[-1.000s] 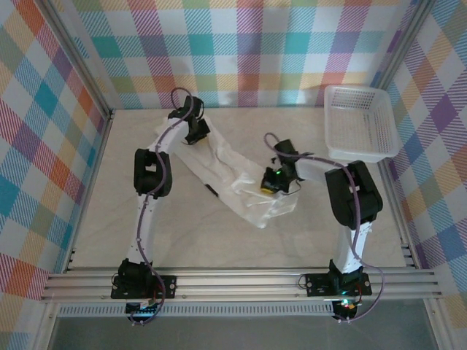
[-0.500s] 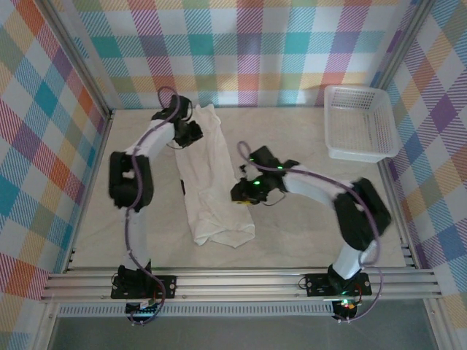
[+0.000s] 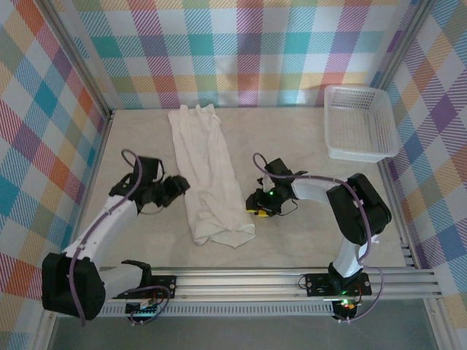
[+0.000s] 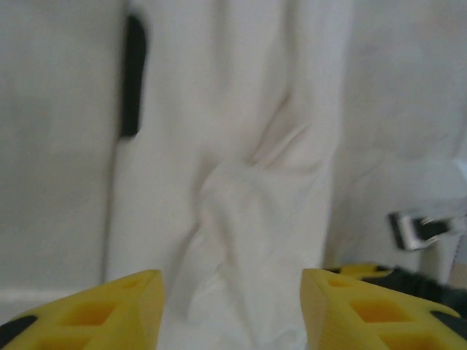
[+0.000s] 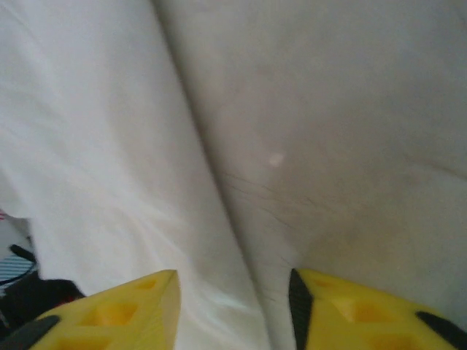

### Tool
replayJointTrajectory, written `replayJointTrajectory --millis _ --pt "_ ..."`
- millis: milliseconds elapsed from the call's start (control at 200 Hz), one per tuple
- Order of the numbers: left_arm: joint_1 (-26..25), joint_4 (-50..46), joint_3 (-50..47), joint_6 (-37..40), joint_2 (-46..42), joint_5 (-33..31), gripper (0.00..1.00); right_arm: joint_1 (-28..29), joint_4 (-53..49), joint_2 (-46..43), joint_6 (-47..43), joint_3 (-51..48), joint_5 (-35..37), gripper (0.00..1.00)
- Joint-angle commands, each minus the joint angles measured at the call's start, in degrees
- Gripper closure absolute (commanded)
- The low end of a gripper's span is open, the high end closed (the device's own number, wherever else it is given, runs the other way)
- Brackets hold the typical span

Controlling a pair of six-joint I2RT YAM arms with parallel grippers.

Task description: Fold the inside-out t-shirt

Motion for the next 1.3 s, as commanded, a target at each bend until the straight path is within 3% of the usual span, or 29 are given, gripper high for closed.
replayJointTrajectory --millis 0,155,295,410,515,640,835,1025,1180,1295 --pt "-2.09 -3.84 -4.82 -4.61 -4.11 0.70 0.45 1.85 2.40 3.46 -0.67 2.59 -6.01 0.67" --pt "-7.85 -6.47 -11.09 -9.60 -7.52 0.72 0.39 2.58 2.07 3.98 -0.61 3.31 -8.06 0.81" --pt "-9.67 -1.36 -16.92 -14.49 -9.33 3.01 0.27 2.75 1.95 1.61 0.49 1.93 -7.80 0.95" --pt "-10.23 5.29 -18.59 -15.83 -7.05 5.21 0.25 2.75 1.50 -0.84 1.27 1.15 -6.75 0.96" --pt "-10.76 9.40 -17.94 -15.56 -3.17 6.83 0.28 2.80 0.84 -0.84 1.35 1.40 -6.46 0.95" --pt "-11.28 9.83 -17.18 -14.58 -0.53 7.12 0.43 2.84 0.81 -0.60 2.23 1.29 -6.02 0.96" --pt "-11.38 6.62 -17.56 -14.01 -2.65 7.24 1.00 3.00 -0.36 -1.46 2.81 0.14 -4.67 0.97" --pt "-15.40 -6.18 -17.71 -13.12 -9.54 5.55 1.00 3.65 -2.57 -6.58 3.06 -6.56 -4.88 0.98" --pt "-22.83 -12.22 -19.87 -18.90 -17.64 5.03 1.00 4.80 -6.09 -13.71 3.85 -10.54 -4.26 0.99" --pt "-23.48 -14.40 -17.54 -21.33 -22.40 4.04 1.00 4.82 -9.94 -17.61 3.44 -8.25 -2.59 1.00"
